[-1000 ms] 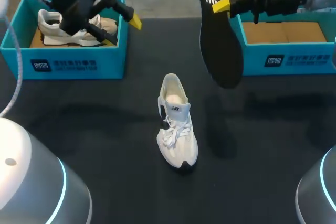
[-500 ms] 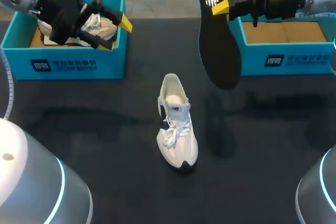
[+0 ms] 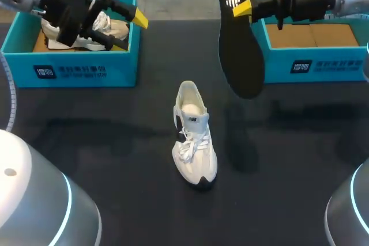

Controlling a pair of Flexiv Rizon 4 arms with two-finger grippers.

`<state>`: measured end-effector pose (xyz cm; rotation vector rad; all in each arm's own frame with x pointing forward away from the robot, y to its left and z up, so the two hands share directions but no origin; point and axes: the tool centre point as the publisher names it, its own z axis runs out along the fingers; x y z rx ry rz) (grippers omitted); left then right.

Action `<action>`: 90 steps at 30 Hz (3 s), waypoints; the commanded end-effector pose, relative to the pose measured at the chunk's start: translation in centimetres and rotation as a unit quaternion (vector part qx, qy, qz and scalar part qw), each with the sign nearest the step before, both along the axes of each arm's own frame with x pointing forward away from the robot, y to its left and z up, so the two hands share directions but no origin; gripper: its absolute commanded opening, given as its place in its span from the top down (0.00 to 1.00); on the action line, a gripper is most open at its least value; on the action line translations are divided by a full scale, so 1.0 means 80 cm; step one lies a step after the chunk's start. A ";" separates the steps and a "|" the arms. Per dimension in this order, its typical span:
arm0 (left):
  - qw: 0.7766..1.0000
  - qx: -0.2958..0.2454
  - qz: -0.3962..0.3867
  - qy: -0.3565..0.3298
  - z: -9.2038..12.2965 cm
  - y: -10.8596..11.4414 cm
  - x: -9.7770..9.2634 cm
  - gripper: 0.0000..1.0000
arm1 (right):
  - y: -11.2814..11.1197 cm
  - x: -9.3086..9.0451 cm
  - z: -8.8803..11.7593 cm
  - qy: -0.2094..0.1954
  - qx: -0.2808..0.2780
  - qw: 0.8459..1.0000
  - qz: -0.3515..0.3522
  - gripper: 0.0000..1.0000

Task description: Take the shoe out of the shoebox, open the shoe tongue, remove and reinsert the insole, then place the shoe into the shoebox

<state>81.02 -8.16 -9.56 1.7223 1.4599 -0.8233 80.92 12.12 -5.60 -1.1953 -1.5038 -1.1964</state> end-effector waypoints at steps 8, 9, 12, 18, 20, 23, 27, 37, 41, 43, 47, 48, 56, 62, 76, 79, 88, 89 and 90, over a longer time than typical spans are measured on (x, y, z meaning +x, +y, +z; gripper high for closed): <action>0.997 -0.067 0.023 0.002 0.000 -0.027 -0.007 0.00 | 0.010 0.020 0.006 0.039 0.004 0.999 -0.036 1.00; 0.997 -0.074 0.023 0.002 -0.001 -0.029 -0.007 0.00 | 0.012 0.023 0.007 0.048 0.003 0.998 -0.033 1.00; 0.995 -0.096 0.030 0.000 -0.003 -0.037 -0.009 0.00 | 0.016 0.031 0.004 0.074 0.004 0.997 -0.036 1.00; 0.989 -0.142 0.047 0.000 -0.007 -0.054 -0.009 0.00 | 0.029 0.050 -0.004 0.116 0.008 0.993 -0.038 1.00; 0.986 -0.156 0.055 0.001 -0.007 -0.059 -0.010 0.00 | 0.036 0.055 -0.005 0.130 0.003 0.991 -0.032 1.00; 0.982 -0.177 0.064 0.004 -0.006 -0.063 -0.010 0.00 | 0.041 0.060 -0.012 0.142 -0.002 0.990 -0.025 1.00; 0.977 -0.201 0.073 0.008 -0.004 -0.068 -0.010 0.00 | 0.047 0.067 -0.020 0.152 -0.008 0.988 -0.022 1.00; 0.966 -0.242 0.084 0.012 -0.011 -0.090 -0.001 0.00 | 0.069 0.082 -0.030 0.182 -0.033 0.983 -0.019 1.00; 0.959 -0.264 0.098 0.007 -0.011 -0.100 0.003 0.00 | 0.082 0.084 -0.033 0.189 -0.034 0.981 -0.014 1.00; 0.959 -0.266 0.100 0.010 -0.012 -0.105 0.005 0.00 | 0.086 0.085 -0.033 0.189 -0.033 0.981 -0.014 1.00; 0.954 -0.280 0.111 0.009 -0.013 -0.112 0.009 0.00 | 0.095 0.086 -0.037 0.193 -0.030 0.981 -0.012 1.00; 0.953 -0.282 0.112 0.011 -0.014 -0.114 0.009 0.00 | 0.097 0.086 -0.038 0.193 -0.029 0.981 -0.011 1.00; 0.948 -0.294 0.122 0.010 -0.012 -0.126 0.018 0.00 | 0.109 0.080 -0.044 0.197 -0.025 0.980 -0.006 1.00; 0.946 -0.301 0.119 0.013 -0.011 -0.137 0.021 0.00 | 0.114 0.075 -0.046 0.197 -0.018 0.980 -0.008 1.00; 0.946 -0.302 0.118 0.021 -0.019 -0.147 0.022 1.00 | 0.117 0.071 -0.047 0.195 -0.011 0.981 -0.010 1.00; 0.947 -0.300 0.113 0.022 -0.019 -0.146 0.019 1.00 | 0.117 0.071 -0.047 0.194 -0.010 0.981 -0.010 1.00; 0.948 -0.299 0.109 0.023 -0.020 -0.141 0.013 1.00 | 0.116 0.073 -0.049 0.194 -0.011 0.981 -0.005 1.00; 0.948 -0.299 0.109 0.023 -0.020 -0.141 0.013 1.00 | 0.116 0.073 -0.050 0.194 -0.010 0.981 -0.005 1.00; 0.948 -0.298 0.108 0.023 -0.020 -0.141 0.013 1.00 | 0.116 0.073 -0.050 0.193 -0.010 0.981 -0.005 1.00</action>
